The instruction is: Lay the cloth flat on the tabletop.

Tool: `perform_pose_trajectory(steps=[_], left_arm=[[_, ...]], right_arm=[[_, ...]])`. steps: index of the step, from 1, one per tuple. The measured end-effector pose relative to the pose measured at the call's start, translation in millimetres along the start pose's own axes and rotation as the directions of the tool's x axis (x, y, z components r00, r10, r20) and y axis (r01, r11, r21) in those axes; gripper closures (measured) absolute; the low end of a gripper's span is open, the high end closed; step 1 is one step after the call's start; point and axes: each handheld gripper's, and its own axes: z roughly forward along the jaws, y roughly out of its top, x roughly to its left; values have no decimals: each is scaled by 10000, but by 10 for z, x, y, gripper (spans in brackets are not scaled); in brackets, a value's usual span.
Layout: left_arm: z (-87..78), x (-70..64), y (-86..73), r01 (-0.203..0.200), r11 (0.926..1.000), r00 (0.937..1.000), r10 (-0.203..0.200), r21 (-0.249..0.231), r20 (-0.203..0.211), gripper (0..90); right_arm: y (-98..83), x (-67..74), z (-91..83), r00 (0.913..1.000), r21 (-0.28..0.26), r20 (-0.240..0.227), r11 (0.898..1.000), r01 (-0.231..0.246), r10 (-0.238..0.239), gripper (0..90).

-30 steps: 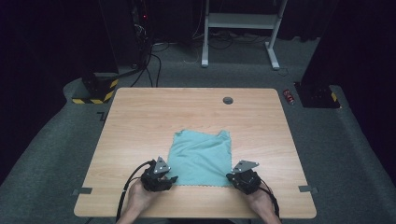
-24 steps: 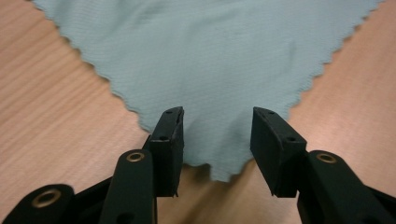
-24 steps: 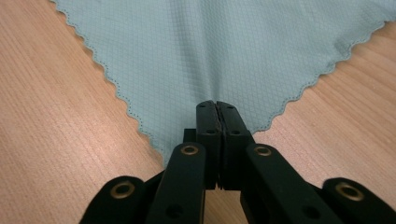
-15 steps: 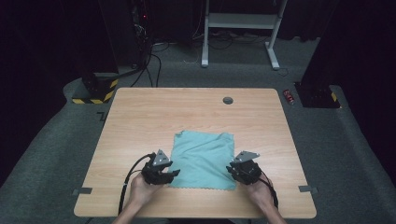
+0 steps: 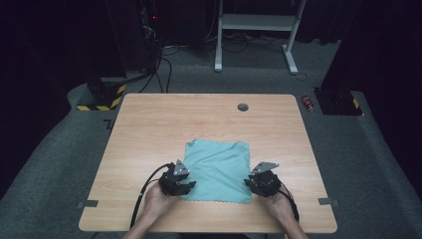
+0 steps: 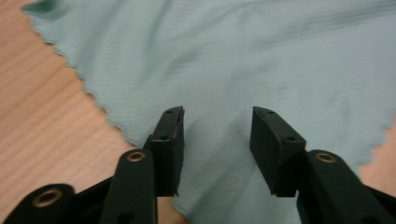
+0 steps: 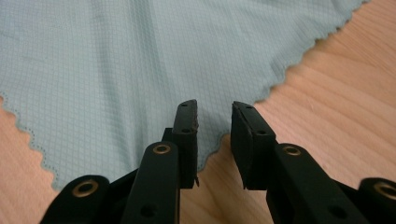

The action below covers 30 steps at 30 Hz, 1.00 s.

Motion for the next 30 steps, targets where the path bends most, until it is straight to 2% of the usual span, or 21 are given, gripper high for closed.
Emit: perform_pose_trajectory(steps=[2, 3, 6, 9, 12, 14, 17, 20, 22, 23, 26, 27, 30], left_arm=[[-28, -72, -36, -101, 9999, 9999, 102, -68, 73, 554], [-43, -120, -38, -175, 9998, 9996, 174, 54, 213, 552], [-54, -121, 3, -239, 9992, 9990, 227, 313, 393, 544], [-69, 4, 94, -63, 9998, 10000, 63, -193, -24, 520], [-29, 227, 243, 458, 9973, 9989, -458, -582, 13, 511], [53, 386, 359, 803, 9939, 9967, -811, -757, -68, 505], [198, 550, 502, 1034, 9907, 9942, -1055, -879, -193, 496], [361, 655, 618, 1333, 9854, 9910, -1336, -1057, 38, 491], [469, 700, 664, 1387, 9844, 9902, -1398, -1082, -23, 481], [554, 735, 695, 1522, 9842, 9882, -1530, -900, -17, 480], [689, 839, 736, 1615, 9854, 9854, -1640, -540, -449, 477], [715, 897, 745, 1738, 9833, 9820, -1772, -534, -661, 476], [680, 1042, 726, 2033, 9770, 9626, -2115, -644, -1691, 490]], right_arm=[[-29, -22, -26, 9999, 48, -60, 9999, -108, 108, 716], [-34, -27, -36, 9999, 109, -80, 9999, -130, 131, 715], [-30, -43, -56, 9999, 301, 1, 9995, -103, 103, 681], [-2, -29, -52, 9998, 110, 163, 9998, -135, 134, 676], [83, 31, -23, 10000, -255, 2, 9996, -78, 78, 657], [149, 76, 27, 9999, -349, -74, 9994, 82, -85, 644], [222, 127, 105, 9996, -477, -194, 9987, 199, -209, 632], [252, 160, 168, 9992, -581, -320, 9981, 202, -221, 626], [257, 182, 196, 9990, -600, -403, 9980, 186, -210, 623], [256, 189, 205, 9989, -643, -416, 9977, 190, -217, 623], [250, 221, 211, 9983, -679, -534, 9975, 203, -239, 620], [246, 230, 211, 9981, -712, -553, 9972, 237, -277, 619], [226, 257, 215, 9975, -717, -658, 9972, 229, -277, 618]])
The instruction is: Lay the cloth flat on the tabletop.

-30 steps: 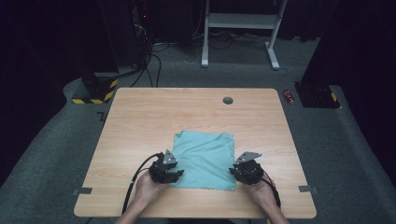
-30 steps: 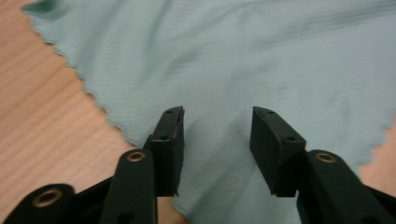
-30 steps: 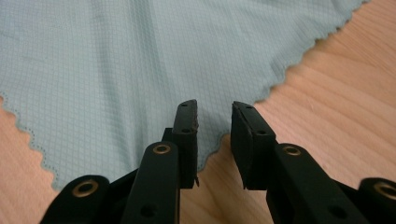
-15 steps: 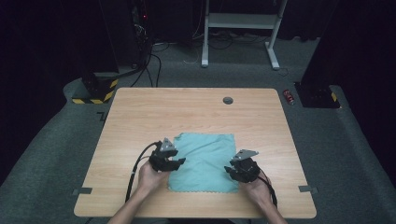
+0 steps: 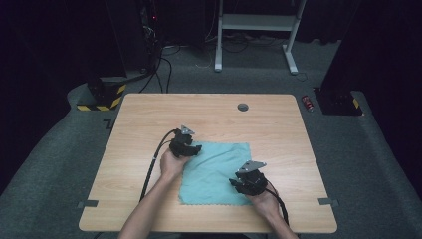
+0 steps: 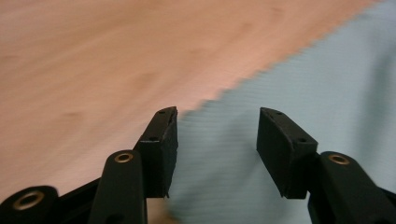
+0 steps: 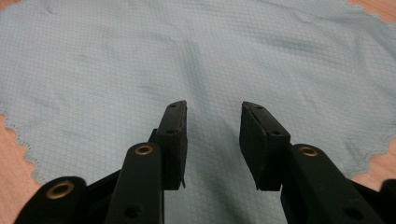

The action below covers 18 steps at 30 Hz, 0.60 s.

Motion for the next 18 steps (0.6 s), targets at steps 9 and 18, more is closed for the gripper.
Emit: perform_pose_trajectory(steps=[9, 18], left_arm=[[-225, 268, -47, 704, 9972, 9975, -703, -262, 54, 495], [-38, 176, 5, 601, 9972, 9981, -596, 450, -121, 504]], right_arm=[[67, 325, 80, 9945, -432, -873, 9976, 550, -586, 651], [231, 843, 273, 9697, -964, -1880, 9855, 1399, -1561, 650]])
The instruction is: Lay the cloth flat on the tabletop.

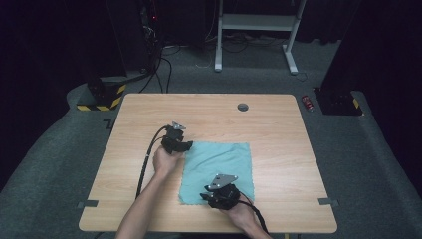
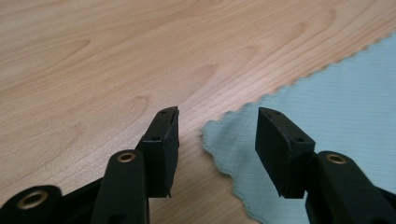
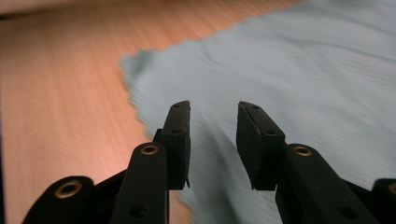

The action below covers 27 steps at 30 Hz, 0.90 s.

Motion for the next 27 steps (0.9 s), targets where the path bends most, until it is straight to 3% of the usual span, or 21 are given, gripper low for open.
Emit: perform_pose_trajectory(steps=[4, 11, 19, 27], left_arm=[[16, 8, -2, 56, 10000, 10000, -56, -17, -6, 533], [38, -59, 37, -456, 9988, 9989, 457, 167, -34, 566], [61, -62, 38, -399, 9992, 9992, 399, -73, 12, 647], [72, -70, 47, -378, 9992, 9992, 380, -129, 142, 798]], right_arm=[[87, 186, 116, 9981, -41, -462, 9991, 418, -420, 651], [177, 418, 308, 9917, 79, -1025, 9969, 788, -775, 651], [260, 475, 413, 9949, -17, -717, 9975, 706, -706, 667], [302, 524, 459, 9949, 133, -145, 9949, 998, -996, 886]])
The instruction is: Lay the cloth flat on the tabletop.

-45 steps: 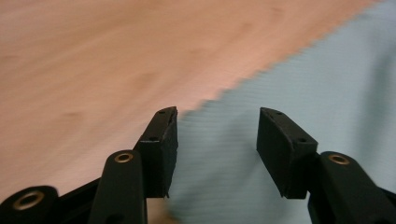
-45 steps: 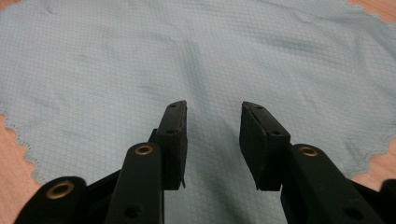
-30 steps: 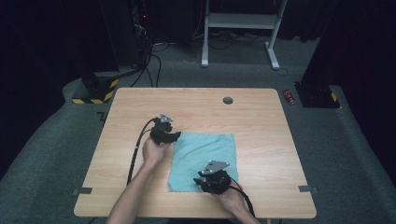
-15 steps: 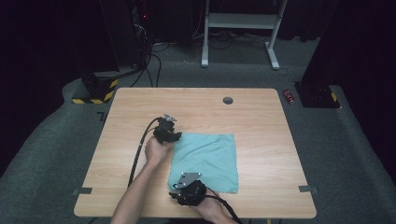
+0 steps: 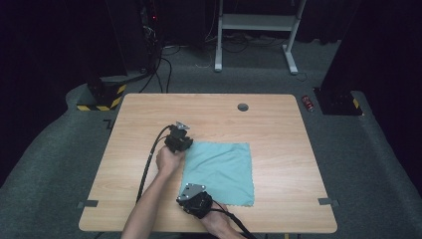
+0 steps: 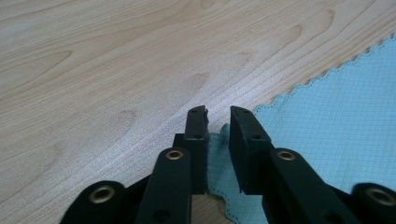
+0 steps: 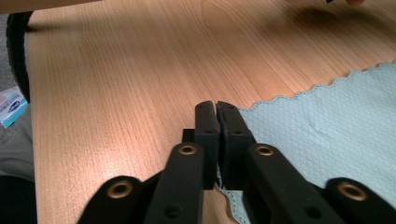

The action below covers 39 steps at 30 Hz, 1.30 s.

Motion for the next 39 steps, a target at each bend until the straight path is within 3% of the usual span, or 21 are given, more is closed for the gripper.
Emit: perform_pose_trajectory(steps=[6, 20, 39], left_arm=[[0, 30, -1, 343, 9994, 9989, -344, 40, 327, 890], [-99, 110, 13, 612, 9979, 9965, -600, -195, 584, 895], [-328, 272, 23, 768, 9961, 9955, -742, -433, 594, 898]], right_arm=[[-1, -1, -8, 10000, 43, -41, 10000, -17, 17, 896], [31, 16, -71, 9997, -61, -209, 9999, 94, -95, 899], [157, 58, -148, 9987, -508, -422, 9984, 258, -280, 900]])
